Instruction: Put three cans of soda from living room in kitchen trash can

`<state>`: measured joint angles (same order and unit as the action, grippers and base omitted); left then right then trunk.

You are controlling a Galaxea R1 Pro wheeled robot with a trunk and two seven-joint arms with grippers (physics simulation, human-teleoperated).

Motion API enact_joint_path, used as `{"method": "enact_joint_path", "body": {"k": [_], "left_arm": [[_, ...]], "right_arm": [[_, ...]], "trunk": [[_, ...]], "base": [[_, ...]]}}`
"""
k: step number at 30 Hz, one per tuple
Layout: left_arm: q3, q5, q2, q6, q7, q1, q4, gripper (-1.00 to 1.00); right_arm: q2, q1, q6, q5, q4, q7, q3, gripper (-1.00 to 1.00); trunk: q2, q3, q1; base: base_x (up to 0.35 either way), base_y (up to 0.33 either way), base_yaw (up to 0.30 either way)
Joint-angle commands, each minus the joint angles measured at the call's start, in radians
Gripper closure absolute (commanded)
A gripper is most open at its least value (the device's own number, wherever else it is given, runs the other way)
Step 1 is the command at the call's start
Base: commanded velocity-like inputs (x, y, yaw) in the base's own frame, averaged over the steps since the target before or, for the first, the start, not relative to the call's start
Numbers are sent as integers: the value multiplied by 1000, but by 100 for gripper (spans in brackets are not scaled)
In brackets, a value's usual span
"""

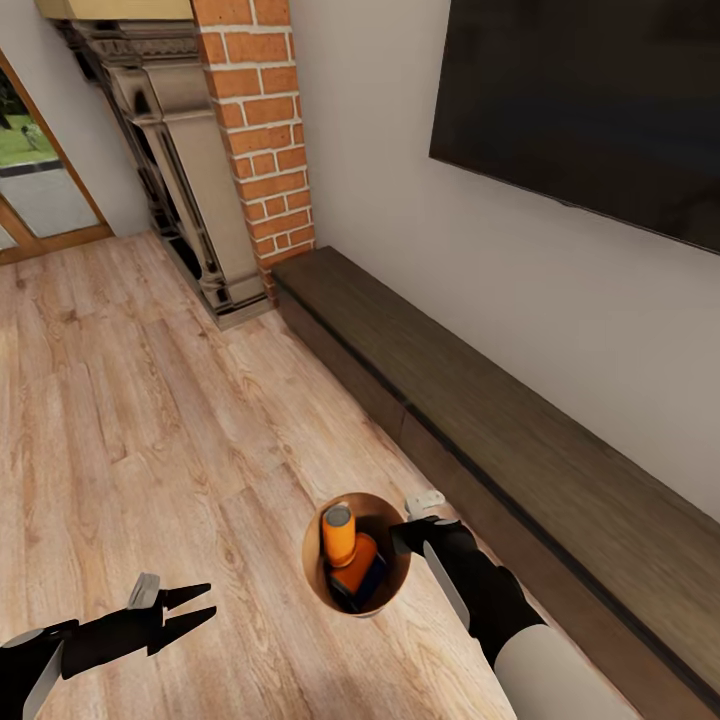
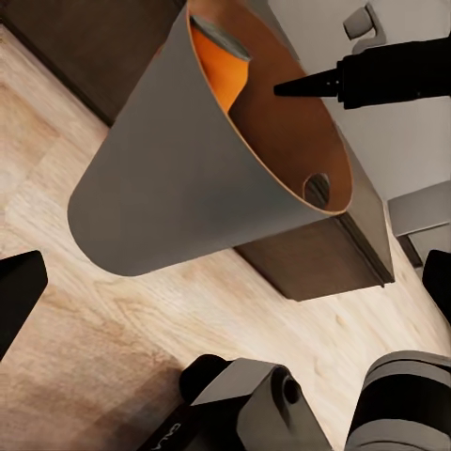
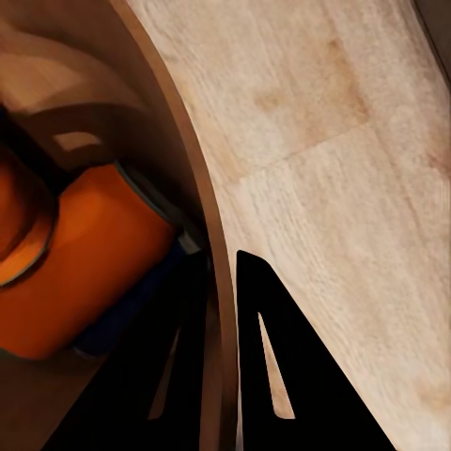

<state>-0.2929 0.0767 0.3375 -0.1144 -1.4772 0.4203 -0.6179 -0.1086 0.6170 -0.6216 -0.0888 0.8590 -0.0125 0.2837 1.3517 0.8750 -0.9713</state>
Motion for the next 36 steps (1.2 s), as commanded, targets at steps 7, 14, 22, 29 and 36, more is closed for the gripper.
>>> {"method": "enact_joint_path", "body": {"k": [7,14,22,29,36], "left_arm": [[1,1,0,-1,0,0,-1,-100],[1,1,0,-1,0,0,-2,-100],[1,2,-1,-1,0,0,-2,-100],[1,2,-1,-1,0,0,-2,-100],[1,2,-1,-1,-1,0,-2,-100]], "right_arm": [[0,1,3,-14,45,8,-1,100],[-1,0,3,-14,75,8,1,100],[0,0,3,-14,77,8,2,100],[-1,0,3,-14,77,8,2,100],[-1,0,3,-14,77,8,2,100]], "trunk": [[7,3,-4],[56,25,-31],[112,50,-61],[161,72,-88],[175,78,-96]], "base": [[0,0,0],[0,0,0],[0,0,0],[0,0,0],[0,0,0]]}}
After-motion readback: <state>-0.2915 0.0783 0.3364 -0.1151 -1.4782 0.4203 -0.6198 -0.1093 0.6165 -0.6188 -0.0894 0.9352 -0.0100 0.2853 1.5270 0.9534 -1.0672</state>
